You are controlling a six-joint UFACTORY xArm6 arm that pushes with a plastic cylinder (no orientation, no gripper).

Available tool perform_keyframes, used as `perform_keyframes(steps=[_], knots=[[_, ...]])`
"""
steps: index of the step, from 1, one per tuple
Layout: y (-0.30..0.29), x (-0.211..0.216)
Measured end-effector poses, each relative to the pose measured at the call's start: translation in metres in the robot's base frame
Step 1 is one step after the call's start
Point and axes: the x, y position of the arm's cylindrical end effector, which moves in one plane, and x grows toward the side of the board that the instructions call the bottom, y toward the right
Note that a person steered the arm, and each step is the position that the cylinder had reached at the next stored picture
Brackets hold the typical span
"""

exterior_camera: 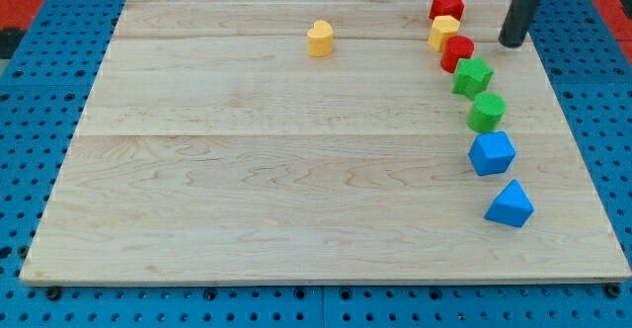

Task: Adjust the yellow hexagon in between the red blocks

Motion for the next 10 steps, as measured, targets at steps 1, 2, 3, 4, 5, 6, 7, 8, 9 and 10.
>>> perform_keyframes(steps=[1,2,3,4,5,6,7,8,9,10], knots=[[-0.013,0.006],[-0.028,0.006],[-0.045,0.006],[-0.055,0.005],[-0.018,-0.006],[-0.012,-0.04],[-0.012,-0.088],[-0.035,-0.115],[-0.039,-0.115],[-0.064,-0.115]])
